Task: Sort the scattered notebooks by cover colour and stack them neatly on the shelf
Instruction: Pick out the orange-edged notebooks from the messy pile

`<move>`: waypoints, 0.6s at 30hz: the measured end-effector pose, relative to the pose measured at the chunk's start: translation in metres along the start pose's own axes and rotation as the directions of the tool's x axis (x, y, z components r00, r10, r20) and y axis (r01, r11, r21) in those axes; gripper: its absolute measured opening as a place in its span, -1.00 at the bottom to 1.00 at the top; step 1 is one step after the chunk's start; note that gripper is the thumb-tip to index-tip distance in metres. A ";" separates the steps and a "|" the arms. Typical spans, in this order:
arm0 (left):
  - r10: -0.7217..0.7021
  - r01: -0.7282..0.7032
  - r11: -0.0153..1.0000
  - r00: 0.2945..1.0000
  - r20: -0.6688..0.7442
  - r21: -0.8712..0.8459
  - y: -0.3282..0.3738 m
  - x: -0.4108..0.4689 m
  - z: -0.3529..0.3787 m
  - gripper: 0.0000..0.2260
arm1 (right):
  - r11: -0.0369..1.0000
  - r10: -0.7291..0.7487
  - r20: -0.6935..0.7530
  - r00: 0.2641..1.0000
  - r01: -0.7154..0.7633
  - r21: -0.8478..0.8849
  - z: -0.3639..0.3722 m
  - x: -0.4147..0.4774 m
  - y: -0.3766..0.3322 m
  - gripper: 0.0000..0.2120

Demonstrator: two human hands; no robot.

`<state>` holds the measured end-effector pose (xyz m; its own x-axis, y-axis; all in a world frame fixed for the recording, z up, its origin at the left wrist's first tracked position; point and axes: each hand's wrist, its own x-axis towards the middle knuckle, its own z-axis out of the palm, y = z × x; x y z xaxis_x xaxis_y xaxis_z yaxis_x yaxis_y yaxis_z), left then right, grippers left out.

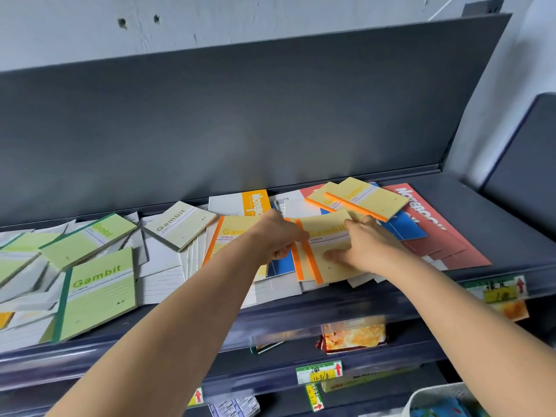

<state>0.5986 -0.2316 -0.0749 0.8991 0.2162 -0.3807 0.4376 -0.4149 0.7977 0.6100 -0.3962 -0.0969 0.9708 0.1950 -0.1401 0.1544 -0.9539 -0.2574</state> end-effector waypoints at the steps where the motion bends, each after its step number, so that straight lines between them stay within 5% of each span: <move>1: -0.020 0.020 1.000 1.000 0.018 -0.019 0.002 0.000 -0.001 -0.85 | 1.000 0.004 -0.001 1.000 -0.004 0.004 0.000 0.000 0.000 -0.30; 5: -0.004 0.007 0.999 0.996 0.085 -0.034 0.014 0.004 0.009 -0.80 | 1.000 0.023 -0.012 1.000 -0.023 0.005 0.002 -0.001 -0.001 -0.29; 7: 0.131 -0.126 0.965 0.991 -0.005 0.229 0.017 0.007 0.017 -0.87 | 0.999 0.033 -0.008 0.999 -0.033 0.001 0.002 -0.002 -0.002 -0.27; 9: 0.282 -0.188 0.821 0.955 -0.095 0.539 0.015 0.006 0.018 -0.93 | 0.999 0.036 -0.010 0.999 -0.036 0.023 0.004 -0.003 -0.002 -0.28; 11: 0.310 -0.194 0.760 0.947 -0.083 0.621 0.011 0.004 0.014 -0.97 | 0.999 0.034 -0.029 0.999 -0.034 -0.006 0.006 -0.006 -0.001 -0.29; 14: 0.273 -0.184 0.796 0.959 -0.070 0.576 0.004 0.003 0.009 -0.96 | 0.991 0.015 -0.068 0.998 -0.024 -0.132 0.009 -0.010 0.000 -0.27; 18: 0.127 -0.115 0.953 0.992 -0.023 0.279 0.000 0.004 0.004 -0.88 | 0.994 0.006 -0.067 0.998 -0.013 -0.106 0.011 -0.010 -0.001 -0.27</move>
<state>0.6024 -0.2342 -0.0784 0.9467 0.1824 -0.2655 0.3176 -0.6672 0.6738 0.5980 -0.3946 -0.1057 0.9818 0.1734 -0.0773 0.1602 -0.9752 -0.1529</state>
